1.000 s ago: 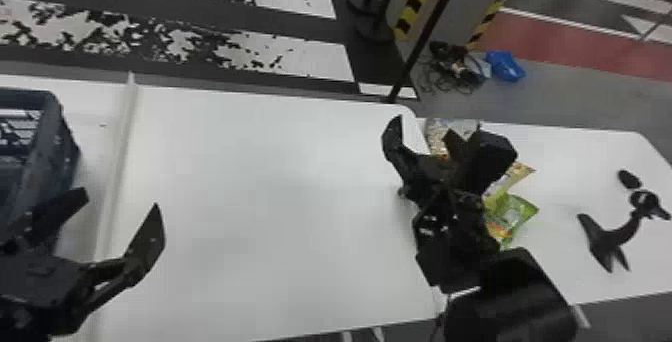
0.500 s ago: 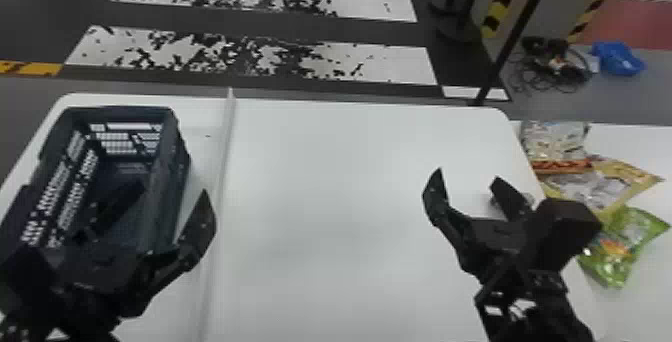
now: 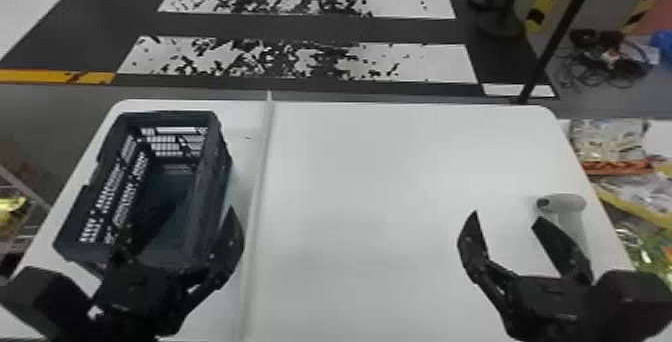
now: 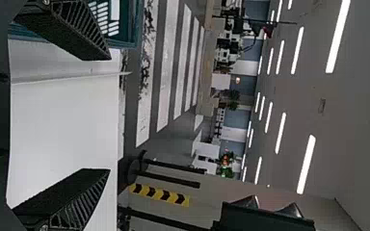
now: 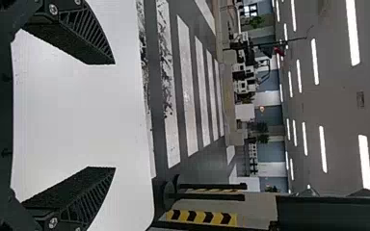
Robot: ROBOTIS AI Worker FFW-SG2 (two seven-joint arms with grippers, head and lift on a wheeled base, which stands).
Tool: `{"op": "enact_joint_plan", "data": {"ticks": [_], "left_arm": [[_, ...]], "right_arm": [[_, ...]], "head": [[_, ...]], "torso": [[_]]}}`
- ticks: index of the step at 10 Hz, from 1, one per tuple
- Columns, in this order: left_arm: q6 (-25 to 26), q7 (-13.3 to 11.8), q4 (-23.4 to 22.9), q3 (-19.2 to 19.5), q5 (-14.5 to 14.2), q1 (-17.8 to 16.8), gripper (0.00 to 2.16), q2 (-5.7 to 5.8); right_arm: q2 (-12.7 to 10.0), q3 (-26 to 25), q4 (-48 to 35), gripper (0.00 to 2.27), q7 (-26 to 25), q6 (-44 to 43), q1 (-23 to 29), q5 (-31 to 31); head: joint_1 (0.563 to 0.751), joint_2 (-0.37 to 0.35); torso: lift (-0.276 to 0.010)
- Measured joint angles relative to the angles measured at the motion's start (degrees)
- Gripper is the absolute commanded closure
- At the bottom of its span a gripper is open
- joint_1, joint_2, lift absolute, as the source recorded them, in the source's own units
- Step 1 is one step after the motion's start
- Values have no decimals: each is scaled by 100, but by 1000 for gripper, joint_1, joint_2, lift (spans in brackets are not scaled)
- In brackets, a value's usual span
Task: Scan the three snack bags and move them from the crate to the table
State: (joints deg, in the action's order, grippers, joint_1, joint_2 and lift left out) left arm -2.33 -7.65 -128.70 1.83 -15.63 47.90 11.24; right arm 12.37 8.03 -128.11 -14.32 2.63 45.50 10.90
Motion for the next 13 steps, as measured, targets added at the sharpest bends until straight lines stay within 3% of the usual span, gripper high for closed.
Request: {"op": "enact_joint_plan", "data": {"ticks": [4, 7, 13], "left_arm": [[-154, 200, -12, -333, 250, 44, 36, 21], [-158, 205, 17, -447, 262, 95, 36, 133], [-242, 202, 0, -477, 254, 215, 36, 220]], "right_arm": [[55, 119, -204, 113, -66, -185, 147, -39], [104, 120, -319, 113, -89, -172, 240, -75], [151, 129, -424, 124, -89, -191, 385, -149]], "head": [[695, -9], [695, -25], [695, -29]], "torso": [[-62], [-62], [-62]]}}
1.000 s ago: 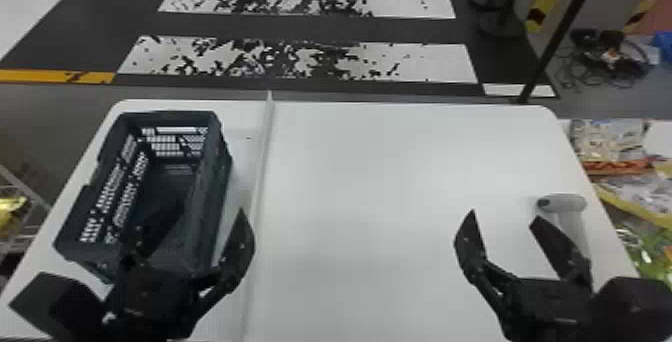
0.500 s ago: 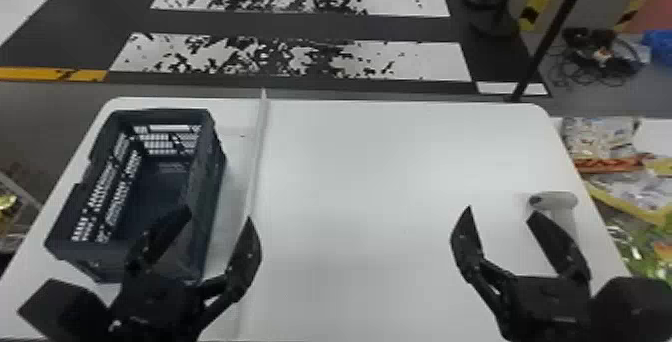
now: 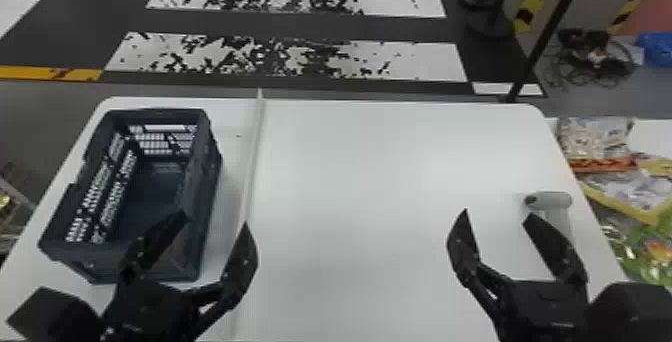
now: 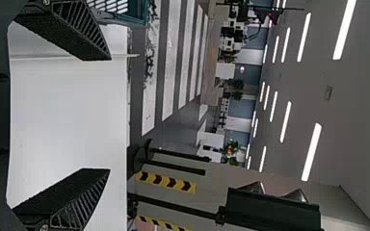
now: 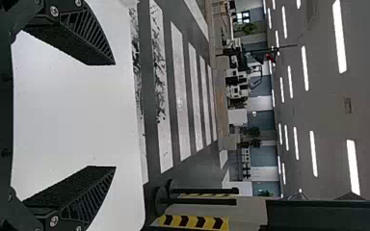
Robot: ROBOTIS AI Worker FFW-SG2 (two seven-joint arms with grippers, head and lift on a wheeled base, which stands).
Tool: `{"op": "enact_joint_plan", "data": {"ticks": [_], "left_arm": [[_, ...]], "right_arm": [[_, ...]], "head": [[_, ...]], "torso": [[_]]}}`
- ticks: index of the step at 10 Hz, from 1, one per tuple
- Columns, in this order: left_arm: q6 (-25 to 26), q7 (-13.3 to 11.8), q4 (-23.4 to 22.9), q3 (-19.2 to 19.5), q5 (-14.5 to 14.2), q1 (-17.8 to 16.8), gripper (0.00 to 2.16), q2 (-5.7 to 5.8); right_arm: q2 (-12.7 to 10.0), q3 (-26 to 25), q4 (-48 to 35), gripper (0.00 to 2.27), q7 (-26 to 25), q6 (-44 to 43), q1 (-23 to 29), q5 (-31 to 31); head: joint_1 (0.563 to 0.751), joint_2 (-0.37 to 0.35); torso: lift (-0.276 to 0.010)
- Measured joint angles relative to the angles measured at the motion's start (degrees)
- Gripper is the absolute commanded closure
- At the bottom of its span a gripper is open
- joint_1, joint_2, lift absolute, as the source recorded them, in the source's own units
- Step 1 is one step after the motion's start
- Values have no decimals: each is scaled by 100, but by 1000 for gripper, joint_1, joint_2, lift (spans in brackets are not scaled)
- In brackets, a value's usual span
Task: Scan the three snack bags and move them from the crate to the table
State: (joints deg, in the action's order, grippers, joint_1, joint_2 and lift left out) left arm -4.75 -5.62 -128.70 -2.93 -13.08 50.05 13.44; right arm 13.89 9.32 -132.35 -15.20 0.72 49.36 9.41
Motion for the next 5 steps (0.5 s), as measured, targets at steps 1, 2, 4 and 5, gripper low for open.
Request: {"op": "enact_joint_plan", "data": {"ticks": [1, 2, 4, 5], "left_arm": [[-35, 0, -9, -4, 4, 26, 36, 0], [-139, 6, -13, -6, 8, 69, 36, 0], [-311, 9, -22, -6, 41, 151, 36, -4], [-413, 9, -27, -6, 49, 185, 36, -8]], "right_arm": [[28, 5, -1, 124, -2, -20, 3, 0], [52, 17, -1, 124, -15, -47, 3, 0], [84, 46, 1, 124, -29, -111, -10, 0], [100, 53, 7, 124, -35, -144, -13, 0]], "head": [[695, -30], [695, -28], [695, -24], [695, -23]], "torso": [[-62], [-62], [-62], [-62]]}}
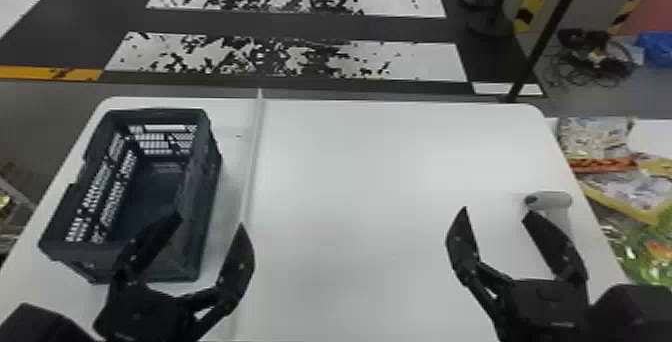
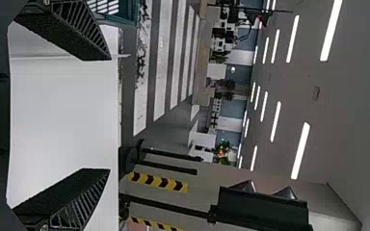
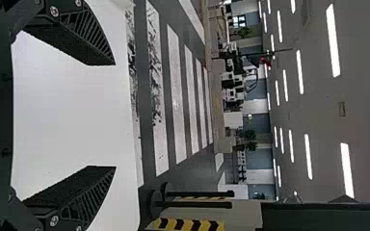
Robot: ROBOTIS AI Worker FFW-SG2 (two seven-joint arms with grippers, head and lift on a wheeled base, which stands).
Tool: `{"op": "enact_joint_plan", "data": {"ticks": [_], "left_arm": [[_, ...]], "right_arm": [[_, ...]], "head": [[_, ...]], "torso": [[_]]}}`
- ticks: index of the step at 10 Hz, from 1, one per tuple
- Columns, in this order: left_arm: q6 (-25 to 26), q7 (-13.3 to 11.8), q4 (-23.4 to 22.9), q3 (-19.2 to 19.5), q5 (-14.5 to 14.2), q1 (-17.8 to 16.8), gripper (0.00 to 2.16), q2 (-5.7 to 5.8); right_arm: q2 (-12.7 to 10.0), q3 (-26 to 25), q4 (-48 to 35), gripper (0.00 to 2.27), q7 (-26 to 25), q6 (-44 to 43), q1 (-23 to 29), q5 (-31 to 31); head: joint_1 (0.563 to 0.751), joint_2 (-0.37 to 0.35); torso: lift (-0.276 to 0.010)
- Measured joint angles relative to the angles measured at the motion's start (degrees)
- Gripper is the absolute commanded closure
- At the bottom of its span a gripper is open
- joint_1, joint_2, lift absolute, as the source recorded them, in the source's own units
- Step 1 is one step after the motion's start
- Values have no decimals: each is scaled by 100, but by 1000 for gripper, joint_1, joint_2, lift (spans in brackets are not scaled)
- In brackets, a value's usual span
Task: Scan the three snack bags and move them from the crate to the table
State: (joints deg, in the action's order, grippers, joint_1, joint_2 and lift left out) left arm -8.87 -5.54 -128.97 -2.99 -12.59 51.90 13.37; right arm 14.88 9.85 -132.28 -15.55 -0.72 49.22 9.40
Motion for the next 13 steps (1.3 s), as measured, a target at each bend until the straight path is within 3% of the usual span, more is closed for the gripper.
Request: {"op": "enact_joint_plan", "data": {"ticks": [13], "left_arm": [[-118, 16, -35, 115, -7, 83, 36, -19]], "right_arm": [[25, 17, 11, 124, -36, -230, 36, 18]], "head": [[695, -8]], "torso": [[-62]]}}
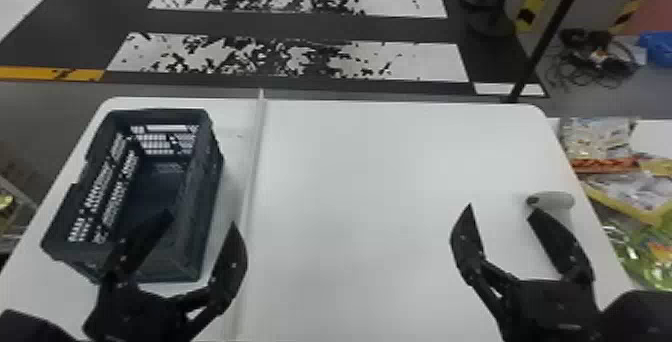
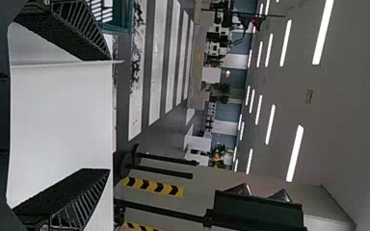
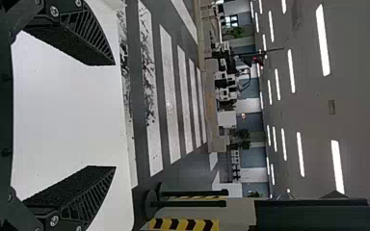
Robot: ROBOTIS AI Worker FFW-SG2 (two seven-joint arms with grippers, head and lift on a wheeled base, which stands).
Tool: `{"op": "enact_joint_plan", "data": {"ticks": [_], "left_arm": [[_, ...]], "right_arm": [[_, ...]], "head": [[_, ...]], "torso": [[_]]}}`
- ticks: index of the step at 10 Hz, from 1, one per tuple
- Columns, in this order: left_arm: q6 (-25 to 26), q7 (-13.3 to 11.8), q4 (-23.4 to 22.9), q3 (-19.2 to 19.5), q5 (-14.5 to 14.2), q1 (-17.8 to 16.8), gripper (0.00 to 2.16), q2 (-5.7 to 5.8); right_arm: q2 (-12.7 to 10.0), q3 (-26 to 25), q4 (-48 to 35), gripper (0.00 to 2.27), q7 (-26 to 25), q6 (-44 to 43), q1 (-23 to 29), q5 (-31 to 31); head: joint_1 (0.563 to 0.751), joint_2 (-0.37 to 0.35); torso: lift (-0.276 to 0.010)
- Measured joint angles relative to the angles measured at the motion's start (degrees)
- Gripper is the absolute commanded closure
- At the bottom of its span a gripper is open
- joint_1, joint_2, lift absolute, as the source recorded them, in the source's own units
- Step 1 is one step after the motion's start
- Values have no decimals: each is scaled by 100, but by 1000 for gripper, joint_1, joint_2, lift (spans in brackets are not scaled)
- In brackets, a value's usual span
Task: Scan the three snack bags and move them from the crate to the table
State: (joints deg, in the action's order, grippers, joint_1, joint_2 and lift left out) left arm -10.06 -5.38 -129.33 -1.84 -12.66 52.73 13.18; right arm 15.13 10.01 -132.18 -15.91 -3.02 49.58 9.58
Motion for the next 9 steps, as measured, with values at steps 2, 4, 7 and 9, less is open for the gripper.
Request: {"op": "enact_joint_plan", "data": {"ticks": [2, 4, 7, 9], "left_arm": [[0, 1, -9, 16, 0, 0, 36, 0], [0, 1, -6, 18, 0, 0, 36, 5], [0, -3, -3, 18, 0, 0, 36, -5], [12, -7, 3, 16, 0, 0, 36, -16]], "right_arm": [[-2, 2, -1, 124, 0, -74, 20, 0], [-2, 9, -9, 124, 0, -129, 28, 0], [10, 10, -10, 124, 0, -188, 39, 0], [29, 10, -9, 124, 0, -286, 71, 0]], "head": [[695, -6], [695, -4], [695, -5], [695, -6]], "torso": [[-62], [-62], [-62], [-62]]}}
